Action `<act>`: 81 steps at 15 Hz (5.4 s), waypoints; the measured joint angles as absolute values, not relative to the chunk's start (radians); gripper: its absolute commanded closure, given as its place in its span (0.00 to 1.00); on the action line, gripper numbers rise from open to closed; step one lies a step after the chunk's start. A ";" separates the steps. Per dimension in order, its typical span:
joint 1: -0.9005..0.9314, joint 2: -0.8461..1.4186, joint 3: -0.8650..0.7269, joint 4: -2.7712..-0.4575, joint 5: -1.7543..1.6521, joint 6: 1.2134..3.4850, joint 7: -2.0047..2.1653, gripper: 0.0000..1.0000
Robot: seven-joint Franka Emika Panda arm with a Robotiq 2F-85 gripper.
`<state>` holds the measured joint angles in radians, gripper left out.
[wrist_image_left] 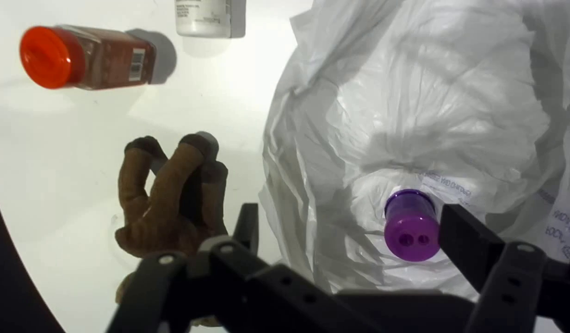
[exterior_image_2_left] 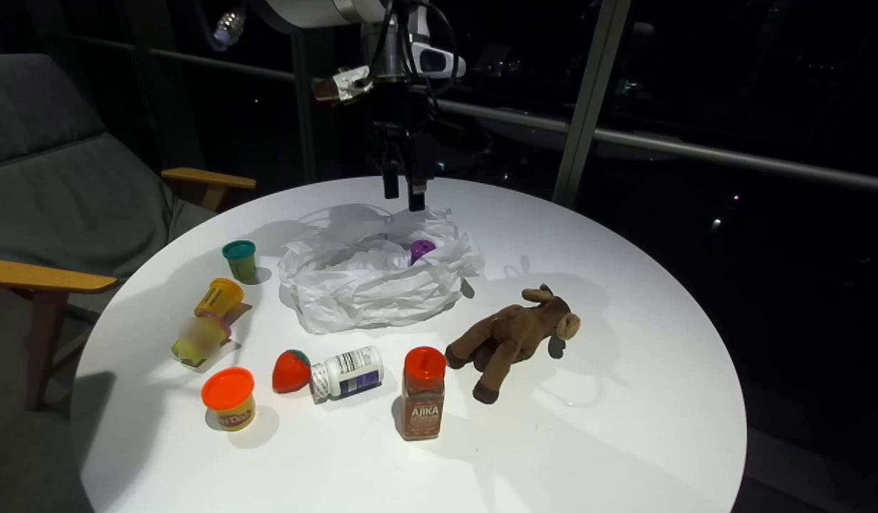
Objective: Pick the objects on the table and put them in the plastic bag
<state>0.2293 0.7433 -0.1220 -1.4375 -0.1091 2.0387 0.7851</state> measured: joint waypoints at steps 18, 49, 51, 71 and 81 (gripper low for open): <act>0.206 0.265 -0.112 -2.422 -0.232 2.503 0.790 0.00; 0.232 0.398 -0.133 -2.412 -0.169 2.820 0.754 0.00; 0.232 0.428 -0.134 -2.394 -0.169 2.817 0.751 0.00; 0.243 0.544 -0.188 -2.229 -0.089 2.691 0.738 0.74; 0.250 0.456 -0.155 -1.919 -0.145 2.420 0.771 0.74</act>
